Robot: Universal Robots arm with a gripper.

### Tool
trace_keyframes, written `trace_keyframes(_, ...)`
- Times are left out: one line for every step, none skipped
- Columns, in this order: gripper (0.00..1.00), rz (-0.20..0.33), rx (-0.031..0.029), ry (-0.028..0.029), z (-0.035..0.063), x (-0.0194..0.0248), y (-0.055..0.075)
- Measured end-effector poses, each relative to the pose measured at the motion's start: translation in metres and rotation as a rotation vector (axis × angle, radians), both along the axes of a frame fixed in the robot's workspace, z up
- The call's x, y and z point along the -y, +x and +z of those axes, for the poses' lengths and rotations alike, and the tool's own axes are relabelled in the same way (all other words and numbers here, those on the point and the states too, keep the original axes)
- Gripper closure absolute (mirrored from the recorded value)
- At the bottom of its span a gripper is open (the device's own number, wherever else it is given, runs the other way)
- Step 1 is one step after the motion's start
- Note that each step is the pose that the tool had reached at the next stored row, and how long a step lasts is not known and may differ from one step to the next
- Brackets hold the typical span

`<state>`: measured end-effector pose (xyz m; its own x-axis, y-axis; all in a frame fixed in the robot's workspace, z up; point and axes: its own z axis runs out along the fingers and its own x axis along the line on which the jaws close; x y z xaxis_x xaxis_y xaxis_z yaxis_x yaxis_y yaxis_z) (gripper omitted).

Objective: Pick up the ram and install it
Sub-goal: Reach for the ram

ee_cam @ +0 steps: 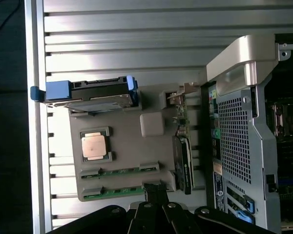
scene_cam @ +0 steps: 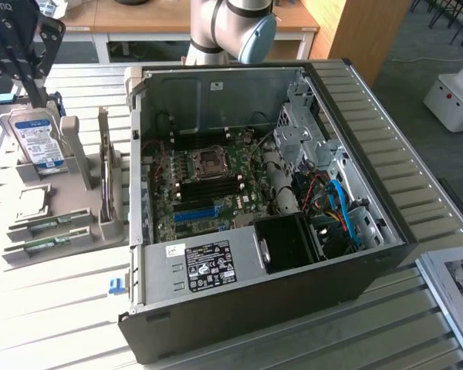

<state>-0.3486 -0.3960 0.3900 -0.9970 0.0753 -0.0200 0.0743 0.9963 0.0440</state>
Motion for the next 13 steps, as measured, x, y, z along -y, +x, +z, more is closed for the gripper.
trace_keyframes(0.90, 0.000, -0.0003, 0.0000, -0.0001, 0.0000, -0.002)
trace_keyframes(0.90, 0.000, -0.0005, -0.0001, -0.0002, 0.0000, -0.004)
trace_keyframes(0.90, 0.000, -0.0007, 0.0000, -0.0003, -0.0001, -0.006)
trace_keyframes(0.90, 0.000, -0.0011, -0.0001, -0.0003, -0.0001, -0.009)
trace_keyframes(0.90, 0.000, -0.0013, -0.0001, -0.0004, -0.0001, -0.011)
trace_keyframes(0.90, 0.000, -0.0016, 0.0000, -0.0005, -0.0001, -0.013)
trace_keyframes(0.90, 0.000, -0.0021, -0.0001, -0.0005, -0.0001, -0.015)
trace_keyframes(0.90, 0.000, -0.0024, -0.0001, -0.0006, -0.0001, -0.017)
trace_keyframes(0.90, 0.000, -0.0027, -0.0001, -0.0007, -0.0001, -0.018)
trace_keyframes(0.90, 0.000, -0.0027, -0.0001, -0.0007, -0.0001, -0.018)
trace_keyframes(0.90, 0.000, -0.0027, 0.0000, -0.0007, -0.0001, -0.018)
trace_keyframes(0.90, 0.000, -0.0027, 0.0000, -0.0007, -0.0001, -0.018)
trace_keyframes(0.90, 0.000, -0.0028, 0.0000, -0.0007, -0.0001, -0.018)
